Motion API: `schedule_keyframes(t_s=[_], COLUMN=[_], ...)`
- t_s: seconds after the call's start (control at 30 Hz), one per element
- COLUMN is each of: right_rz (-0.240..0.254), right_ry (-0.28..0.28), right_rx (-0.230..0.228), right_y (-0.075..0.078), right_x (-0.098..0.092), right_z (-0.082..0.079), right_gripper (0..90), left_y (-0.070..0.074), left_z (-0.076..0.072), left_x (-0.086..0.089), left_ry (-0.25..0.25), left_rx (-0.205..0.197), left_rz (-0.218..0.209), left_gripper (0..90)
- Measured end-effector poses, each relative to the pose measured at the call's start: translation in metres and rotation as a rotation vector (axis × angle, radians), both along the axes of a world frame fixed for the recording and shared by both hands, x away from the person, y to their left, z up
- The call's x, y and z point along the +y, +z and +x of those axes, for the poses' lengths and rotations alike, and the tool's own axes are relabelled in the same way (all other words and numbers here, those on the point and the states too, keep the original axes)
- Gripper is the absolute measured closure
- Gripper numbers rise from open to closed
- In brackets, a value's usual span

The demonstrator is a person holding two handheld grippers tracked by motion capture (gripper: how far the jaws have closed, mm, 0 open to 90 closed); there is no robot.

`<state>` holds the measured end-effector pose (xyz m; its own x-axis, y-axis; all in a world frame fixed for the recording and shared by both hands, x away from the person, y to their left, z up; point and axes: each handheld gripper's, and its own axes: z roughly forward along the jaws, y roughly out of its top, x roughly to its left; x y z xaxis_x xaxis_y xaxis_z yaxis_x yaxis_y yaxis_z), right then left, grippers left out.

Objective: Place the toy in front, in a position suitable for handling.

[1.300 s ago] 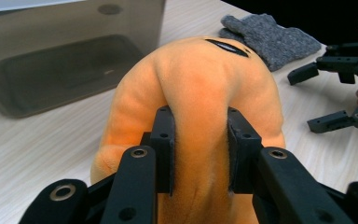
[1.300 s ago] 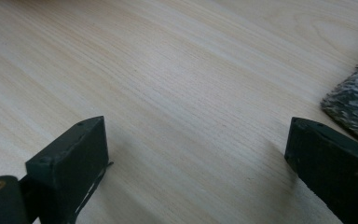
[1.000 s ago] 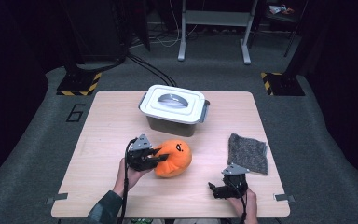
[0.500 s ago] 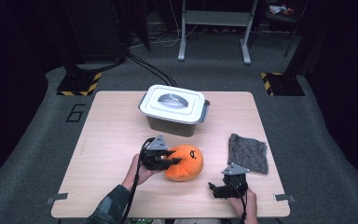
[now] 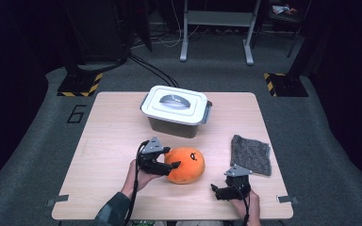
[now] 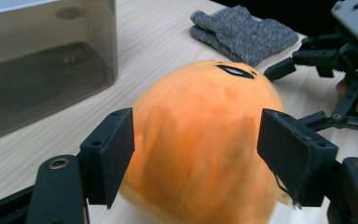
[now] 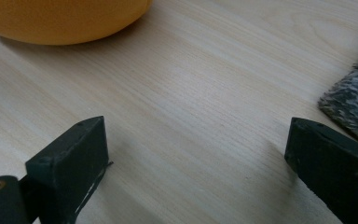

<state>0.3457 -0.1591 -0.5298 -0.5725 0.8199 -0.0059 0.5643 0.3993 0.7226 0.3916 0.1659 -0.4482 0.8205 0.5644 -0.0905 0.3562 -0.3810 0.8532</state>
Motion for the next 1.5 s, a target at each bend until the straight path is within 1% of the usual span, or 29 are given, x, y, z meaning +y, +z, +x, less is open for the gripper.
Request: schedule_keyframes(t_s=[0.07, 0.1, 0.13, 0.17, 0.2, 0.23, 0.3, 0.37, 0.43, 0.5, 0.53, 0.57, 0.63, 0.73, 0.77, 0.87, 0.93, 1.03, 1.07, 1.13, 1.17, 1.23, 1.27, 1.3, 1.33, 1.37, 1.4, 1.5], right_rz=[0.002, 0.003, 0.003, 0.004, 0.004, 0.004, 0.002, -0.001, -0.003, -0.002, -0.001, -0.001, -0.002, -0.002, -0.002, -0.002, 0.0, 0.003, 0.004, 0.005, 0.008, 0.013, 0.014, 0.028, 0.054, 0.073, 0.083, 0.081], right_ry=[0.0, 0.0, 0.001, -0.001, -0.001, -0.001, -0.003, -0.003, -0.003, -0.01, -0.011, -0.012, -0.011, -0.012, -0.01, -0.012, -0.015, -0.017, -0.017, -0.017, -0.017, -0.021, -0.004, -0.008, -0.01, -0.009, -0.016, -0.067], right_rx=[0.001, 0.001, 0.002, 0.002, 0.002, 0.002, 0.002, 0.0, -0.003, 0.001, 0.001, 0.001, -0.002, -0.001, -0.003, -0.002, 0.0, 0.004, 0.005, 0.005, 0.004, 0.006, 0.002, -0.001, 0.017, 0.03, 0.0, -0.04], right_y=[0.0, 0.0, 0.0, 0.0, 0.0, 0.0, 0.0, 0.0, 0.0, 0.0, 0.0, 0.0, 0.0, 0.0, 0.0, 0.0, 0.0, 0.0, 0.0, 0.0, 0.0, 0.001, 0.002, 0.003, 0.005, 0.007, 0.013, 0.031], right_x=[0.0, 0.0, 0.0, 0.0, 0.0, 0.0, 0.0, 0.0, -0.001, -0.001, -0.001, -0.001, -0.001, -0.001, -0.001, -0.001, -0.001, 0.0, 0.0, 0.0, -0.001, -0.002, -0.003, -0.005, -0.008, -0.011, -0.015, -0.026], right_z=[0.0, 0.0, 0.0, 0.0, 0.0, 0.0, 0.0, 0.0, 0.001, 0.0, 0.0, 0.0, 0.0, 0.0, 0.0, 0.0, 0.0, 0.0, 0.0, 0.0, 0.0, 0.0, 0.0, 0.0, 0.0, 0.001, 0.0, 0.002], right_gripper=[5.0, 5.0, 5.1, 5.1, 5.1, 5.1, 5.2, 5.2, 5.2, 5.2, 5.3, 5.3, 5.4, 5.4, 5.5, 5.5, 5.5, 5.5, 5.6, 6.0, 6.7, 9.8, 10.5, 9.5, 8.2, 8.8, 10.5, 10.7], left_y=[0.001, 0.0, -0.001, -0.003, -0.005, -0.008, -0.015, -0.022, -0.029, -0.034, -0.037, -0.039, -0.043, -0.048, -0.05, -0.052, -0.053, -0.052, -0.051, -0.05, -0.05, -0.049, -0.048, -0.047, -0.047, -0.047, -0.047, -0.048], left_z=[-0.008, -0.012, -0.016, -0.021, -0.024, -0.029, -0.037, -0.041, -0.042, -0.043, -0.043, -0.043, -0.043, -0.043, -0.042, -0.04, -0.039, -0.039, -0.038, -0.036, -0.035, -0.032, -0.031, -0.03, -0.03, -0.03, -0.03, -0.029], left_x=[0.007, 0.01, 0.014, 0.018, 0.02, 0.021, 0.021, 0.019, 0.016, 0.012, 0.011, 0.009, 0.006, 0.003, 0.002, 0.004, 0.004, 0.003, 0.002, 0.002, 0.003, 0.003, 0.002, 0.002, 0.002, 0.002, 0.002, 0.0], left_ry=[0.056, 0.078, 0.098, 0.112, 0.121, 0.131, 0.132, 0.121, 0.118, 0.126, 0.121, 0.125, 0.133, 0.14, 0.139, 0.122, 0.104, 0.079, 0.078, 0.069, 0.064, 0.063, 0.067, 0.059, 0.057, 0.057, 0.055, 0.05], left_rx=[-0.02, -0.021, -0.019, -0.009, -0.006, 0.001, 0.02, 0.024, 0.041, 0.056, 0.063, 0.061, 0.066, 0.064, 0.06, 0.07, 0.07, 0.072, 0.069, 0.081, 0.083, 0.093, 0.099, 0.101, 0.101, 0.106, 0.106, 0.109], left_rz=[-0.005, -0.017, -0.029, -0.048, -0.057, -0.076, -0.089, -0.076, -0.064, -0.071, -0.068, -0.053, -0.05, -0.038, -0.045, -0.061, -0.051, -0.06, -0.06, -0.085, -0.089, -0.107, -0.118, -0.117, -0.118, -0.123, -0.121, -0.129], left_gripper=[24.0, 21.8, 21.3, 20.7, 20.4, 20.2, 20.1, 20.1, 20.7, 21.3, 22.3, 23.3, 27.4, 35.5, 36.9, 48.4, 57.7, 65.7, 68.0, 69.8, 70.3, 70.7, 70.9, 70.9, 70.8, 70.9, 70.9, 70.8])
